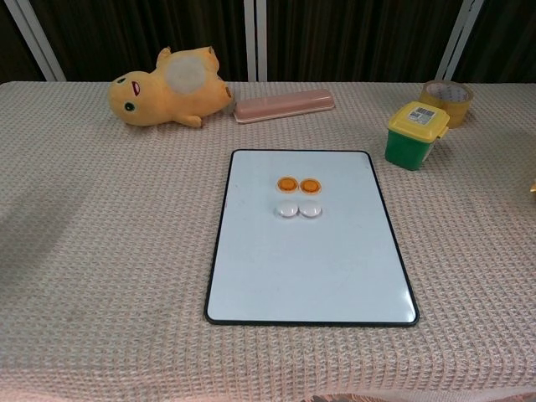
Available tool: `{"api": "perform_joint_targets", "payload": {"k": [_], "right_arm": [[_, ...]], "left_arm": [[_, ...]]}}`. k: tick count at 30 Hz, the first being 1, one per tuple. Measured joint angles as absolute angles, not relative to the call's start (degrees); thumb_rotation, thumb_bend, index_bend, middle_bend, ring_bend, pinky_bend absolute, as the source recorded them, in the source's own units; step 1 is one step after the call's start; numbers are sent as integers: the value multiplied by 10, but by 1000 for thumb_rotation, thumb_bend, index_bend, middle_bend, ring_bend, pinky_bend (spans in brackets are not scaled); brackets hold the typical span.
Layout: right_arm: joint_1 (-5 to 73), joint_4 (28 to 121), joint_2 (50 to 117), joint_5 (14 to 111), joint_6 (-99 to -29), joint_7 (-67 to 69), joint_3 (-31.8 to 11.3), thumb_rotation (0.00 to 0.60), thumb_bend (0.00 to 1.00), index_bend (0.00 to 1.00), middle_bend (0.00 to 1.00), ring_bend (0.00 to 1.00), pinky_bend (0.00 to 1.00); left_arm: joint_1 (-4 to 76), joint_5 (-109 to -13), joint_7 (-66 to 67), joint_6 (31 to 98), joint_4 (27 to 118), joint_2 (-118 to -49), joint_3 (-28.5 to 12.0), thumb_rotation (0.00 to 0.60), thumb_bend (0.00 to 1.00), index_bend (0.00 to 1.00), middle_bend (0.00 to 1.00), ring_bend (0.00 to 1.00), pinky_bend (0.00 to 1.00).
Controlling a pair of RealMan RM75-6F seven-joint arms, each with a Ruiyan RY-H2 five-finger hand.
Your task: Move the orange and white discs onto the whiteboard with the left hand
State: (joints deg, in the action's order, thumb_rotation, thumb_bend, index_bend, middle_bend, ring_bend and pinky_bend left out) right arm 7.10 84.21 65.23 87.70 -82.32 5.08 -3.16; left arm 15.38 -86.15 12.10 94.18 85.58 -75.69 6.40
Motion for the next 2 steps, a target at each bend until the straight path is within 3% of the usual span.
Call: {"api": "perform_joint_targets", "payload": {"k": [2], "right_arm": [[70, 843, 652, 879, -824, 48, -29, 600, 279, 0, 0, 0, 0]], "left_arm": [[136, -883, 104, 958, 834, -753, 77, 363, 178, 132, 108, 27, 122]]}}
